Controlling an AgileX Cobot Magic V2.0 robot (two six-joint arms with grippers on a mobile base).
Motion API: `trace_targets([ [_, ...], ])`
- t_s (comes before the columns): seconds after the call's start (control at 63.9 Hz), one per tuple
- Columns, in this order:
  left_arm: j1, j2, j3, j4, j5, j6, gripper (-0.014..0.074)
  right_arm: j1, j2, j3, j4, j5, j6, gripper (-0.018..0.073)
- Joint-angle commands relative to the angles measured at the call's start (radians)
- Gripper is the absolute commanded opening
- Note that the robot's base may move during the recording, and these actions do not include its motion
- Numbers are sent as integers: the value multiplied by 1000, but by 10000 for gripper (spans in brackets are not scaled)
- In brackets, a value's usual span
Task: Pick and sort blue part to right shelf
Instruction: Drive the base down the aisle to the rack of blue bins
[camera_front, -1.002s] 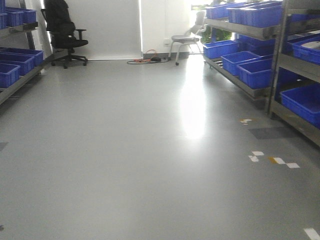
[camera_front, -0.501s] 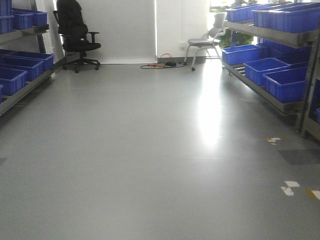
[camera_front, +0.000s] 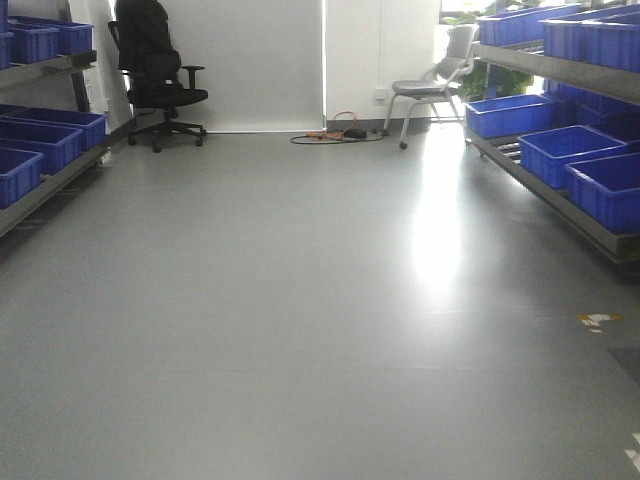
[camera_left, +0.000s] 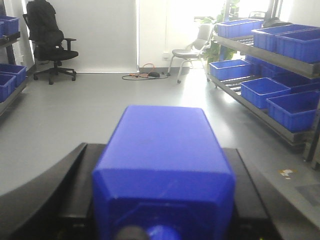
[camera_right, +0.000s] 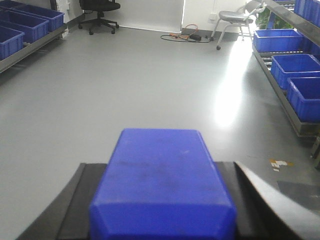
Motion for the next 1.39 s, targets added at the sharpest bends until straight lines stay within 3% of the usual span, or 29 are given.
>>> trace_targets([
  [0.0, -1, 14, -29, -15, -84, 1, 405, -4, 7, -32, -8, -93, -5, 413],
  [1.377, -1, 14, -29, -15, -84, 1, 405, -4, 7, -32, -8, -93, -5, 413],
])
